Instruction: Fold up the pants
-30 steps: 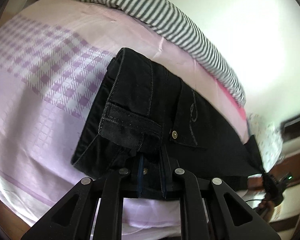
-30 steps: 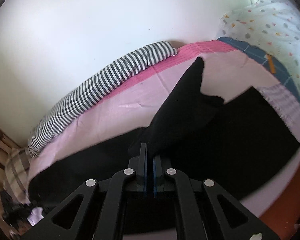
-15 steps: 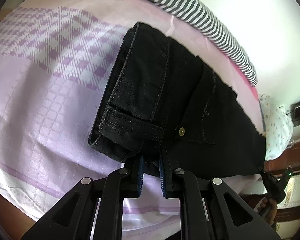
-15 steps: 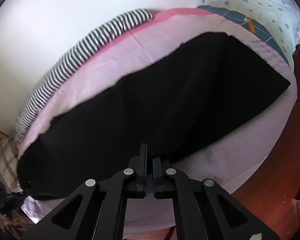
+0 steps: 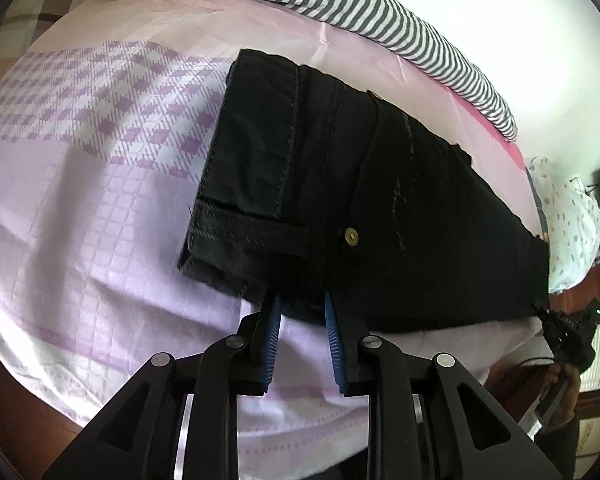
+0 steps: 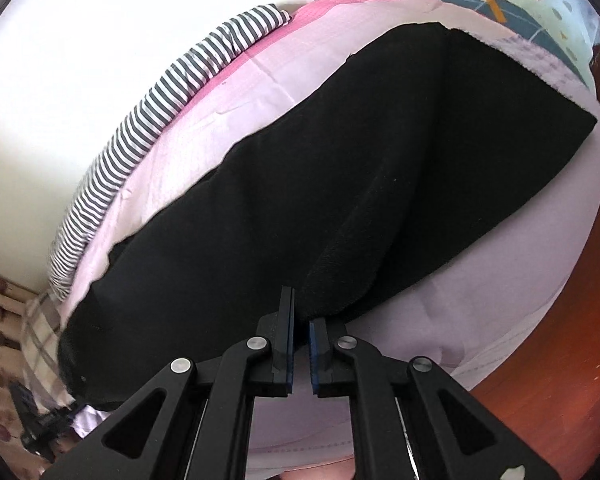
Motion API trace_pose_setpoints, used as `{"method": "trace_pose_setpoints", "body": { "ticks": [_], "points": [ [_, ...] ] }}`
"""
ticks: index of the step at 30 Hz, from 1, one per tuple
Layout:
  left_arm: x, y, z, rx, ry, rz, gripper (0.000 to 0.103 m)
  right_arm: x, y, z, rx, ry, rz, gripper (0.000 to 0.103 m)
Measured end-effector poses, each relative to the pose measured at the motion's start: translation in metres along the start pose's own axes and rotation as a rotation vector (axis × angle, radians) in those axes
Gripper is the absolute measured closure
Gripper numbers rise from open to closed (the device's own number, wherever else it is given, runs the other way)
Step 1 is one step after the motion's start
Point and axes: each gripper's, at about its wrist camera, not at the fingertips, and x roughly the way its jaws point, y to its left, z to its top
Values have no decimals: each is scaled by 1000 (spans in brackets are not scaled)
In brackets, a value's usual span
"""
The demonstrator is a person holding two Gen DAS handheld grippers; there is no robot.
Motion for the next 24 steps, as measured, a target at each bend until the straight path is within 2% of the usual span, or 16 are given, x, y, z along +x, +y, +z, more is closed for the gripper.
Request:
{"method": "trace_pose_setpoints", "body": {
  "ticks": [4,6,10,15,18,20,24],
  "points": [
    [-9,-11,-12,30,18,-37,79,-1,-3,4,13,-10,48,96],
    [-14,-26,-18,89,14,-38,79,-1,-4,6,20,-8,68,96],
    [-22,-64,-22,202,-24,-94,79,-3,-9,8,77,-14,155,93],
    [-3,-146,-24,449,-81,-96,76,-2,-16,12,147,-15,234,93],
    [13,-198,-30,580,-106,-140,70,-1,-13,14,155,-21,243,93],
    [27,-231,-37,657,-110,-167,62,-3,-11,14,159,-24,247,93],
    [56,-290,-51,808,-91,-187,60,-6,-13,15,183,-23,273,93]
  ]
}}
